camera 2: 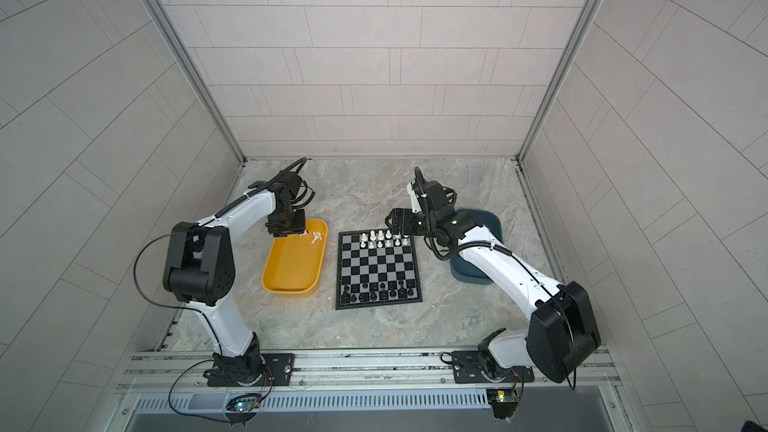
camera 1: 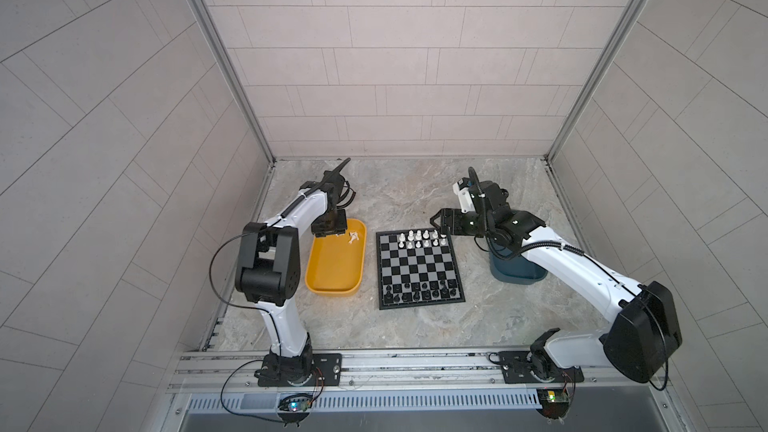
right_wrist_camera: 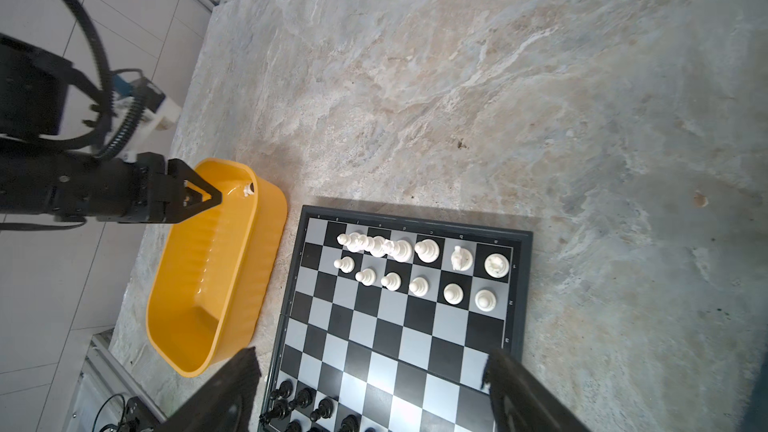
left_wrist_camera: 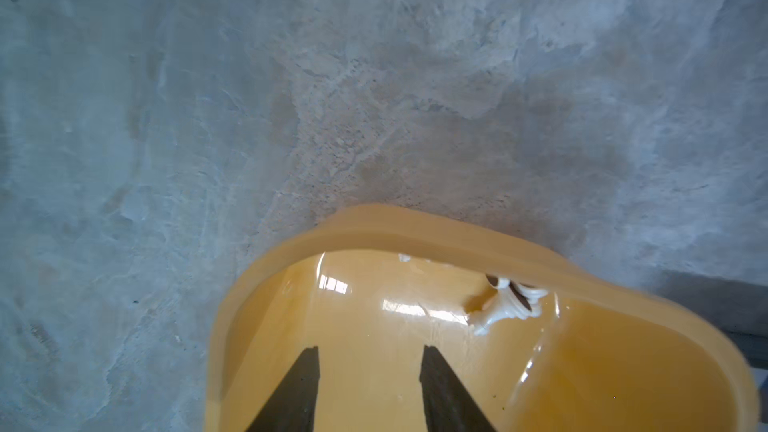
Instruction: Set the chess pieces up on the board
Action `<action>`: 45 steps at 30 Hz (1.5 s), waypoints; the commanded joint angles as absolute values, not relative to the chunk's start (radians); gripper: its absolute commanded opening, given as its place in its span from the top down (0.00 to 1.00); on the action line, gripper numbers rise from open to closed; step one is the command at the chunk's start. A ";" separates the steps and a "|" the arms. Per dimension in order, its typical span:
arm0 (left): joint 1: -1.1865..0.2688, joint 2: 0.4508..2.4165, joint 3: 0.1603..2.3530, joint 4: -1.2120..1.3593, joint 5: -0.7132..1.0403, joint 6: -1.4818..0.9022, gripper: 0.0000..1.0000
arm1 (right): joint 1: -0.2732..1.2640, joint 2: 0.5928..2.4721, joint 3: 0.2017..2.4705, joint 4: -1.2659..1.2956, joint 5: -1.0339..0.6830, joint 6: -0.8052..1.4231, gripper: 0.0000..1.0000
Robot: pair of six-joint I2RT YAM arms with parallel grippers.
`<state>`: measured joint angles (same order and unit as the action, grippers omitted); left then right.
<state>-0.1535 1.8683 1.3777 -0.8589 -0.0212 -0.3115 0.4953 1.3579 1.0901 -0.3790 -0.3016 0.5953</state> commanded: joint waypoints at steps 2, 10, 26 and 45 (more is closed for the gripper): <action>-0.160 1.907 1.454 -0.894 0.004 -0.142 0.54 | 0.505 1.356 1.105 -0.395 -0.331 0.621 0.16; -0.165 1.966 1.473 -0.843 0.019 -0.019 0.52 | 0.504 1.358 1.112 -0.415 -0.364 0.601 0.16; -0.202 2.071 1.470 -0.805 -0.039 -0.023 0.60 | 0.483 1.339 1.108 -0.409 -0.402 0.588 0.12; -0.222 1.822 1.364 -0.797 -0.042 -0.257 0.50 | 0.479 1.356 1.111 -0.381 -0.442 0.598 0.14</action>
